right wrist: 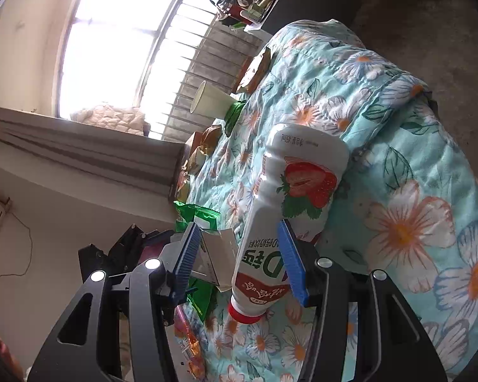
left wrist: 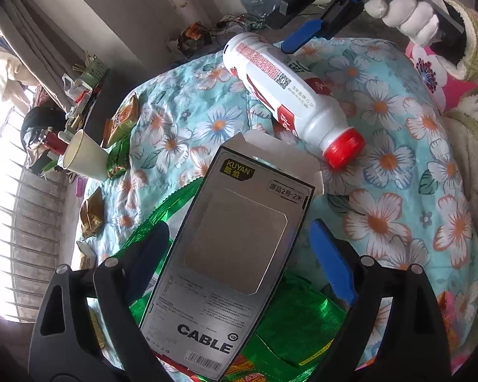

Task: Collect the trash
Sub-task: 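Lift the CABLE box and drink bottle off the bed with both tools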

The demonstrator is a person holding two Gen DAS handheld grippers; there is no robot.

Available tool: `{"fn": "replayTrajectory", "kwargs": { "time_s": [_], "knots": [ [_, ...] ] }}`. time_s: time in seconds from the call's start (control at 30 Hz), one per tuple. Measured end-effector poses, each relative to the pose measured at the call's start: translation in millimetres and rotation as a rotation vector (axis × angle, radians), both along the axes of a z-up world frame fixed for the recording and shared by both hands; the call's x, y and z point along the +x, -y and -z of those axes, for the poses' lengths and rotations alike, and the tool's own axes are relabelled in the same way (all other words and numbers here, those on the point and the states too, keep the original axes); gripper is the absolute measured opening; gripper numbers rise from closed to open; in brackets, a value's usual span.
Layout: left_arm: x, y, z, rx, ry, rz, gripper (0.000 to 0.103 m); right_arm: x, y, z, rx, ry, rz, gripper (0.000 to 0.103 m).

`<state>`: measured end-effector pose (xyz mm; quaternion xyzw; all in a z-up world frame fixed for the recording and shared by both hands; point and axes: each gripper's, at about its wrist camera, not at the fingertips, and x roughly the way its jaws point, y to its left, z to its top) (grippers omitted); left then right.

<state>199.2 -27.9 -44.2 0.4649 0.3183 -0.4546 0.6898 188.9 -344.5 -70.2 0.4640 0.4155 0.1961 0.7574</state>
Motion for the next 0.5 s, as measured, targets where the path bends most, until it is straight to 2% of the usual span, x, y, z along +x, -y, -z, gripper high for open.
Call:
{"fn": "replayTrajectory", "kwargs": {
  "time_s": [0.33,0.5],
  "knots": [
    [3,14,16,0.078,0.025,0.059,0.085,-3,4,3,0.005,-0.002,-0.003,0.052],
    [4,21,18,0.100,0.031,0.081,0.085,-6,7,5,0.022,-0.013,0.004,0.058]
  ]
}}
